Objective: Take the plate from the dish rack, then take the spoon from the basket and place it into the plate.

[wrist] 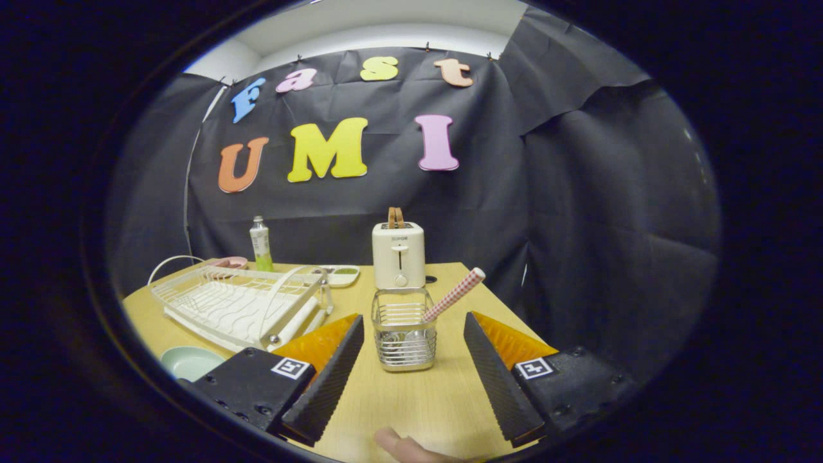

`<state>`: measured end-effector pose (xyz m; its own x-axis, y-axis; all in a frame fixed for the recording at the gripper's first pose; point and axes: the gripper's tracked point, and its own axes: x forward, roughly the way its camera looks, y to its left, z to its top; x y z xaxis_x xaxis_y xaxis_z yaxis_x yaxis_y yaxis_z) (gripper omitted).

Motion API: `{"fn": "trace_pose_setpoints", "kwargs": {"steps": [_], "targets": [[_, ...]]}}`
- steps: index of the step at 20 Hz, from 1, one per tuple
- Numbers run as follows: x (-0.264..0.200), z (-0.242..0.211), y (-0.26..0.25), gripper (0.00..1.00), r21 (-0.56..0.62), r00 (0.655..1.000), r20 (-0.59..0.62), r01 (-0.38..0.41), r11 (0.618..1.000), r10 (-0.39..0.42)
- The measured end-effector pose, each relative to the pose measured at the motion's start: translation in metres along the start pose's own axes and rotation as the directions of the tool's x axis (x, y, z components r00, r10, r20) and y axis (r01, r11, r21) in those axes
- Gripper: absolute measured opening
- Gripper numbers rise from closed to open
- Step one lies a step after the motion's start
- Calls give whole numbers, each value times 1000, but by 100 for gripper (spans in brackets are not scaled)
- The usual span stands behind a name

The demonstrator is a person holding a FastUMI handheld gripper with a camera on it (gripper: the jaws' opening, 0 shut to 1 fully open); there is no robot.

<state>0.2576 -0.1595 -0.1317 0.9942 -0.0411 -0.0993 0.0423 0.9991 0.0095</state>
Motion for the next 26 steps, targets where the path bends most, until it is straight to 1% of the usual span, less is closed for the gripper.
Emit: {"fn": "trace_pose_setpoints", "kwargs": {"steps": [6, 9, 11, 12, 14, 15, 16, 18, 21, 24, 26], "targets": [[49, 3, -4, 100, -15, 999, -40, -15, 1000, 14], [65, 16, -1, 100, 62, 999, 4, -35, 997, 35], [72, 20, -1, 76, 134, 998, 25, -54, 990, 51], [75, 22, -4, 64, 157, 998, 38, -47, 986, 42], [80, 30, -6, 40, 181, 995, 88, -59, 982, 44], [77, 30, 1, 28, 186, 993, 95, -84, 979, 67], [73, 32, 10, 25, 184, 990, 96, -115, 976, 98], [69, 35, 19, 19, 147, 989, 94, -126, 981, 113], [62, 48, 33, 18, 74, 988, 113, -117, 990, 109], [53, 61, 47, 17, 46, 986, 122, -121, 992, 115], [44, 76, 47, 17, 21, 985, 143, -97, 995, 93]]}}
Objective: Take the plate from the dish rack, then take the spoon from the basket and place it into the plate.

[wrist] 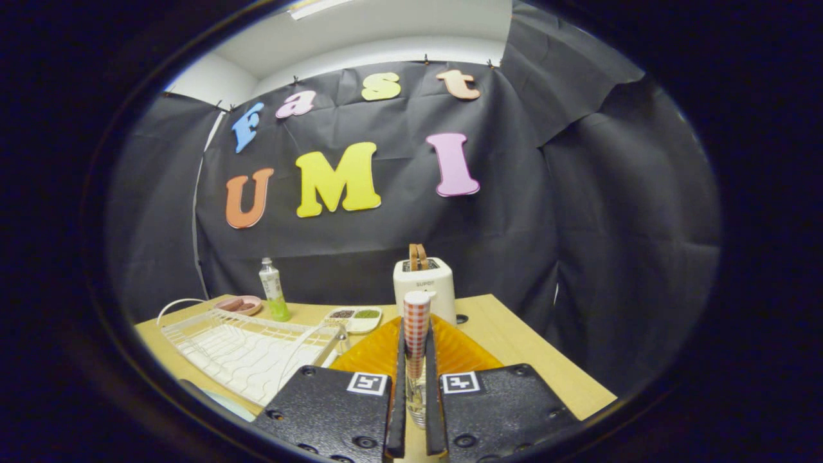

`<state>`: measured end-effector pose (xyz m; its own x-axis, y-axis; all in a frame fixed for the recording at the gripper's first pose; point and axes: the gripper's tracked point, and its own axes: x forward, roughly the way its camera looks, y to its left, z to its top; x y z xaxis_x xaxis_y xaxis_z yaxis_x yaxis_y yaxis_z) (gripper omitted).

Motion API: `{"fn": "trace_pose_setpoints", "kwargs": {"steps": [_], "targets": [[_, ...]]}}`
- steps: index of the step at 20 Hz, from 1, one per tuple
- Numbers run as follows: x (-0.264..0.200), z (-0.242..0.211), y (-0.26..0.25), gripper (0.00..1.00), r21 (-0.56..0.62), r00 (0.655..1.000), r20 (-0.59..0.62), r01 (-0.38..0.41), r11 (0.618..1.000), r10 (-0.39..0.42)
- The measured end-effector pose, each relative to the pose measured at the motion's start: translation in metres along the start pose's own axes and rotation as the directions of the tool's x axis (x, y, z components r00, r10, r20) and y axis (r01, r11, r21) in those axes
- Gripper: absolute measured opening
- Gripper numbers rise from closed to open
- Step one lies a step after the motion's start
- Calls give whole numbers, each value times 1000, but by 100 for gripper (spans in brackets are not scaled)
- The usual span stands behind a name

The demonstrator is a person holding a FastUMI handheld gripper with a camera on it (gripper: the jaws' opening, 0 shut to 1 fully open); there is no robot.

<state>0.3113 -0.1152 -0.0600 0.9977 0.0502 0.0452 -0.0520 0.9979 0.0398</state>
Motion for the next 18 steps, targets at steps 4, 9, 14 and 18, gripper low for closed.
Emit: {"fn": "trace_pose_setpoints", "kwargs": {"steps": [4, 9, 14, 18], "targets": [[-22, 45, 3, 17, 29, 997, 53, 45, 999, -47], [-61, 109, 17, 17, 25, 991, 122, 46, 999, -49], [-113, 172, 46, 17, 2, 981, 193, 29, 1000, -29], [-148, 190, 71, 17, -7, 980, 199, 16, 1000, -14]]}}
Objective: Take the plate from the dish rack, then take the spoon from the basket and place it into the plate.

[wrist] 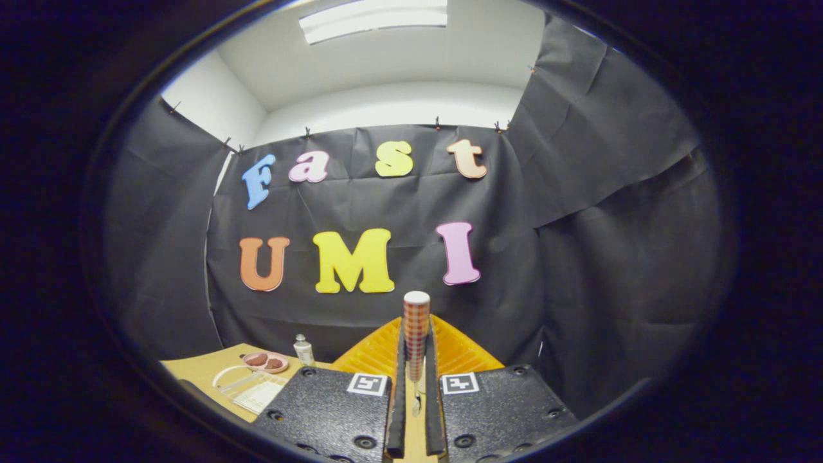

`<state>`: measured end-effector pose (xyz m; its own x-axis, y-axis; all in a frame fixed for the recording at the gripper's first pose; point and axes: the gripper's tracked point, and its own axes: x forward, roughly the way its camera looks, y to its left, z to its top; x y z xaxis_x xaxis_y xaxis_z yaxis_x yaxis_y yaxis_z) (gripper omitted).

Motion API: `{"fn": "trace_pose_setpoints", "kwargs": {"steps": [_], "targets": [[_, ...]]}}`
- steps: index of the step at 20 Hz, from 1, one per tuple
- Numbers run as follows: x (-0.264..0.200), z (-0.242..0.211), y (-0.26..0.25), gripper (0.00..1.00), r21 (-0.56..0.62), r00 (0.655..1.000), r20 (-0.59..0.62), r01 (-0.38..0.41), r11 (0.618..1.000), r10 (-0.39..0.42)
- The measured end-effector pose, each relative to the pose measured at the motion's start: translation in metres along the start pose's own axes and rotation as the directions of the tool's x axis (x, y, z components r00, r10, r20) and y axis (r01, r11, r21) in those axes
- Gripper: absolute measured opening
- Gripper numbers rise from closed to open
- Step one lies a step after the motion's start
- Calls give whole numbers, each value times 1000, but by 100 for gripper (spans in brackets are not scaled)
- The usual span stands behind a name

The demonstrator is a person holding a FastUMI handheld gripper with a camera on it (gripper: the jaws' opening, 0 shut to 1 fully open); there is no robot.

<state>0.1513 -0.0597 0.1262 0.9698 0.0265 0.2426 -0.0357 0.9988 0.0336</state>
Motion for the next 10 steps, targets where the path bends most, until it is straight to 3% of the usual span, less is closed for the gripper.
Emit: {"fn": "trace_pose_setpoints", "kwargs": {"steps": [6, 10], "targets": [[-45, -21, 55, 17, -76, 997, -6, -74, 994, 74], [-79, -96, 109, 17, -88, 979, -108, -184, 979, 174]]}}
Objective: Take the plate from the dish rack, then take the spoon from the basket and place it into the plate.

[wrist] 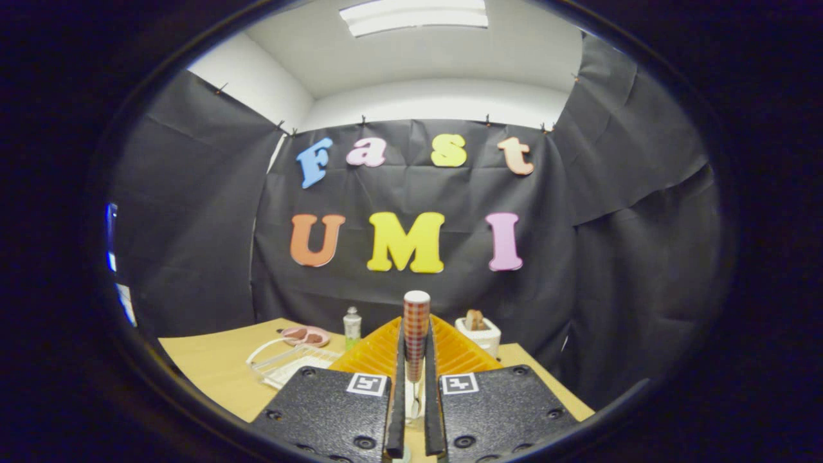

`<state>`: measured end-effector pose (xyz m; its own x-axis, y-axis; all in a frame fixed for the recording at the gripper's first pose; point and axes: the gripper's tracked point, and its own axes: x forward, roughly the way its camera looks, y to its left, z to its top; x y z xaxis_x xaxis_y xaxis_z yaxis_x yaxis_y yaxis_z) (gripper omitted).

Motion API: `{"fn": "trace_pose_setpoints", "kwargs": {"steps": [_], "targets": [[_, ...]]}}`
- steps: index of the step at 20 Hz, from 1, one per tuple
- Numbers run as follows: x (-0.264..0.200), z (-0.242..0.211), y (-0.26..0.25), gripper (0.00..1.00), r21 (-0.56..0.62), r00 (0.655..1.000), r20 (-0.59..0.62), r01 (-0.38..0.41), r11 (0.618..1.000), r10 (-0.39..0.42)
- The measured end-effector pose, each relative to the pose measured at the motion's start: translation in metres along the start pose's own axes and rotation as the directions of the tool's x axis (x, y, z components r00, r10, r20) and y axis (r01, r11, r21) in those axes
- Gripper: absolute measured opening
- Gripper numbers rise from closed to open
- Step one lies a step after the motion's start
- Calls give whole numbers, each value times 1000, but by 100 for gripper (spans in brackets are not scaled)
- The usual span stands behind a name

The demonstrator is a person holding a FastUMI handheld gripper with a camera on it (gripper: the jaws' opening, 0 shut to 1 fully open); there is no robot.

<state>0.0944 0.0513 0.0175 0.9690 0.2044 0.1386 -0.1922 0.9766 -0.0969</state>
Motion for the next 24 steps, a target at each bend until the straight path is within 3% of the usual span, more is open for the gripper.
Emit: {"fn": "trace_pose_setpoints", "kwargs": {"steps": [5, 10, 17, 24], "targets": [[-10, -78, 90, 18, 74, 985, -129, -107, 992, 116], [-6, -134, 134, 18, 46, 976, -192, -93, 995, 100], [4, -162, 129, 19, 32, 982, -186, -28, 999, 33], [1, -178, 124, 20, 86, 972, -231, -22, 996, 41]]}}
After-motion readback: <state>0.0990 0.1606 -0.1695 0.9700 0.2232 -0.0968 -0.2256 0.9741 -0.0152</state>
